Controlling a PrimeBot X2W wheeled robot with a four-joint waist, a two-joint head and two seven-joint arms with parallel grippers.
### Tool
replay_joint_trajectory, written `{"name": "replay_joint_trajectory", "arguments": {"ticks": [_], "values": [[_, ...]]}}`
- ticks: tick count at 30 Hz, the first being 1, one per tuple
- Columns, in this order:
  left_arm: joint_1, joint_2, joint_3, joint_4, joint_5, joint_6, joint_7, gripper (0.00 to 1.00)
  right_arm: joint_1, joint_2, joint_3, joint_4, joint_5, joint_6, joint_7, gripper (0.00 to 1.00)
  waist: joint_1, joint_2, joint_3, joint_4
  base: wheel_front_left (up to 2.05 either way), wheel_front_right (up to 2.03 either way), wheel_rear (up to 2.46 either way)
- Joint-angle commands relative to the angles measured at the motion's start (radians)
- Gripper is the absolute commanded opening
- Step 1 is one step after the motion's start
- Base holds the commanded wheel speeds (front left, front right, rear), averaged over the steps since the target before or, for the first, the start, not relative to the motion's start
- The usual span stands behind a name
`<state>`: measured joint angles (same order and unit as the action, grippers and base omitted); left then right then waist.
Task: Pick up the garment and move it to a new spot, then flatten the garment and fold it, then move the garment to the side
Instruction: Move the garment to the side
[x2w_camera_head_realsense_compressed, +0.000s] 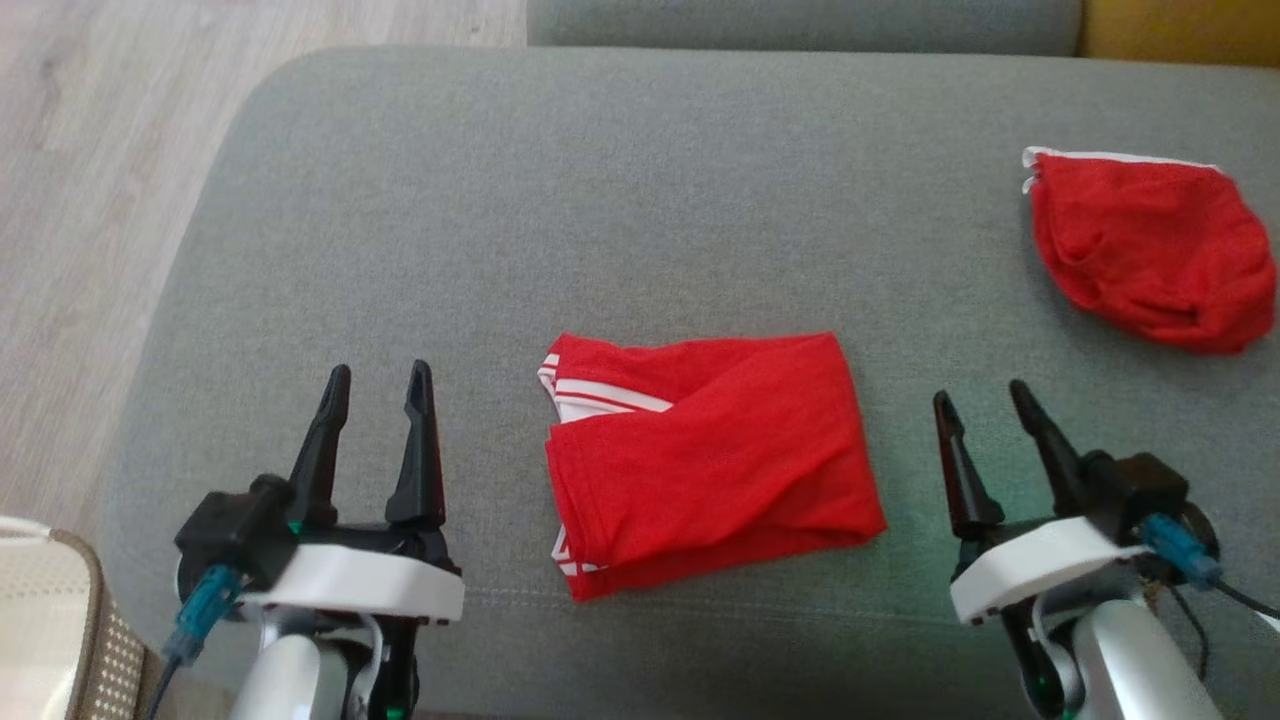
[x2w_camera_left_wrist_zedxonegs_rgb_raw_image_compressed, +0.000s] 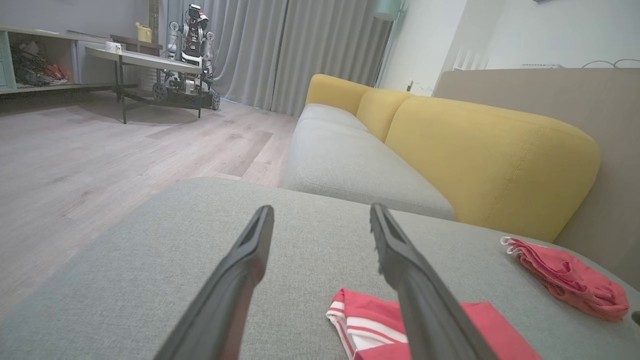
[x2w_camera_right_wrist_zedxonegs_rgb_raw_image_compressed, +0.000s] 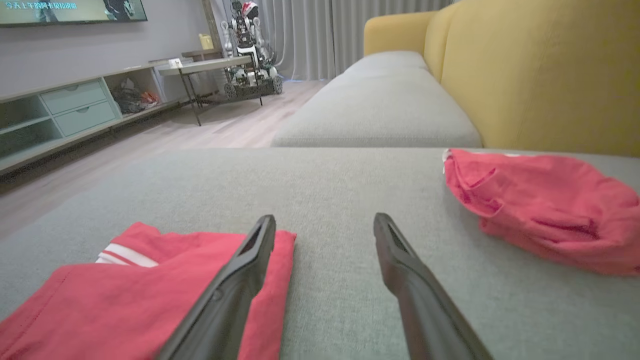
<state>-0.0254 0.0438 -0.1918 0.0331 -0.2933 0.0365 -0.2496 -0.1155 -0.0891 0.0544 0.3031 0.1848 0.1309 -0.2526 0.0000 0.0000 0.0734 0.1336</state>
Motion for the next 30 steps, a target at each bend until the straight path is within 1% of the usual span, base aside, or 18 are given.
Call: {"name": "replay_joint_trajectory", "arguments": {"ticks": [1, 8, 15, 16, 23, 24, 25, 30], "values": [[-0.053, 0.006, 0.023, -0.037, -0.007, 0.006, -0.012, 1.0, -0.052, -0.002, 0.032, -0.011, 0.013, 0.0, -0.009, 1.0, 0.0, 0.0, 0.015, 0.007, 0.0, 0.0, 0.0], [-0.082, 0.006, 0.001, -0.032, -0.014, 0.009, -0.012, 1.0, -0.128, -0.006, 0.087, 0.125, 0.093, 0.0, -0.002, 1.0, 0.0, 0.0, 0.069, 0.031, 0.0, 0.0, 0.0], [-0.111, 0.006, -0.013, -0.026, -0.02, 0.014, -0.012, 1.0, -0.207, -0.007, 0.151, 0.275, 0.19, 0.0, 0.053, 1.0, 0.0, 0.0, 0.106, 0.054, 0.0, 0.0, 0.0], [-0.111, 0.006, -0.013, -0.026, -0.02, 0.014, -0.012, 1.0, -0.207, -0.007, 0.151, 0.275, 0.19, 0.0, 0.053, 1.0, 0.0, 0.0, 0.106, 0.054, 0.0, 0.0, 0.0], [-0.125, 0.006, -0.016, -0.021, -0.022, 0.018, -0.012, 1.0, -0.265, -0.013, 0.239, 0.376, 0.238, 0.0, 0.056, 1.0, 0.0, 0.0, 0.121, 0.067, 0.0, 0.0, 0.0], [-0.126, 0.006, -0.016, -0.021, -0.022, 0.018, -0.012, 1.0, -0.273, -0.018, 0.251, 0.389, 0.235, 0.0, 0.054, 0.61, 0.0, 0.0, 0.123, 0.067, 0.0, 0.0, 0.0], [-0.127, 0.006, -0.016, -0.022, -0.022, 0.019, -0.012, 1.0, -0.281, -0.024, 0.265, 0.4, 0.227, 0.0, 0.049, 0.0, 0.0, 0.0, 0.125, 0.068, 0.0, 0.0, 0.0], [-0.131, 0.006, -0.019, -0.023, -0.022, 0.021, -0.012, 1.0, -0.318, -0.042, 0.309, 0.432, 0.198, 0.0, 0.022, 0.0, 0.0, 0.0, 0.125, 0.07, 0.0, 0.0, 0.0]]}}
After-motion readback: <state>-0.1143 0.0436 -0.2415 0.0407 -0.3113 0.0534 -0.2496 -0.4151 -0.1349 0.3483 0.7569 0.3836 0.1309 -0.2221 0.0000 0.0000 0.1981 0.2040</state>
